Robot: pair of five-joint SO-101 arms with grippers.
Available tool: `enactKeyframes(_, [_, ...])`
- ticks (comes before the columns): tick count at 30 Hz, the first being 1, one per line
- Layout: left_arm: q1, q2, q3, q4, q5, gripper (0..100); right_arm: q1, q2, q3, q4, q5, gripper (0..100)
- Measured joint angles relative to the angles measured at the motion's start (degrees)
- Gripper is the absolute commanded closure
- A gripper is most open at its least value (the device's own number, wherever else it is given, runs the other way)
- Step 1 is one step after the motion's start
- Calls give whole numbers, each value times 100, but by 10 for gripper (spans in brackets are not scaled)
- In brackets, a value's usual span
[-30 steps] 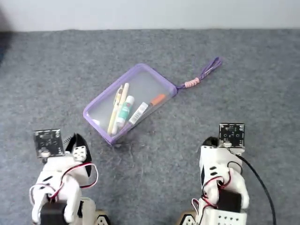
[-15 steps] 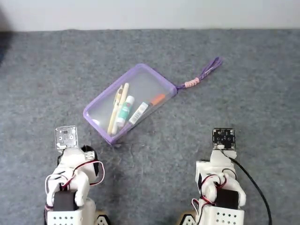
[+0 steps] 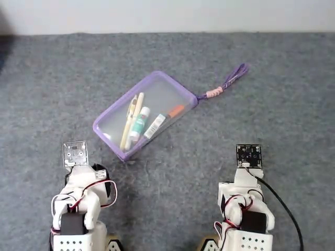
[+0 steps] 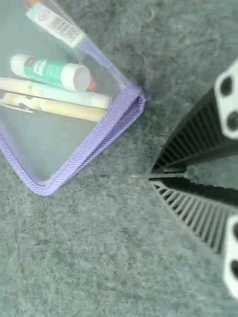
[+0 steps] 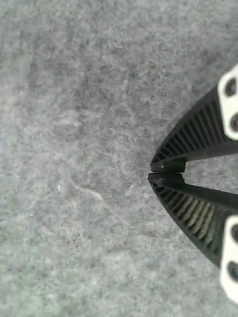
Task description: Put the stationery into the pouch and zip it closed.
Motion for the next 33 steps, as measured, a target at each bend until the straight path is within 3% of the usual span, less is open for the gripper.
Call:
enactKeyframes(9, [0,0,0,457,0,986,0,0,0,0,0,991])
enactKeyframes(33, [0,0,0,484,0,986,0,0,0,0,0,991])
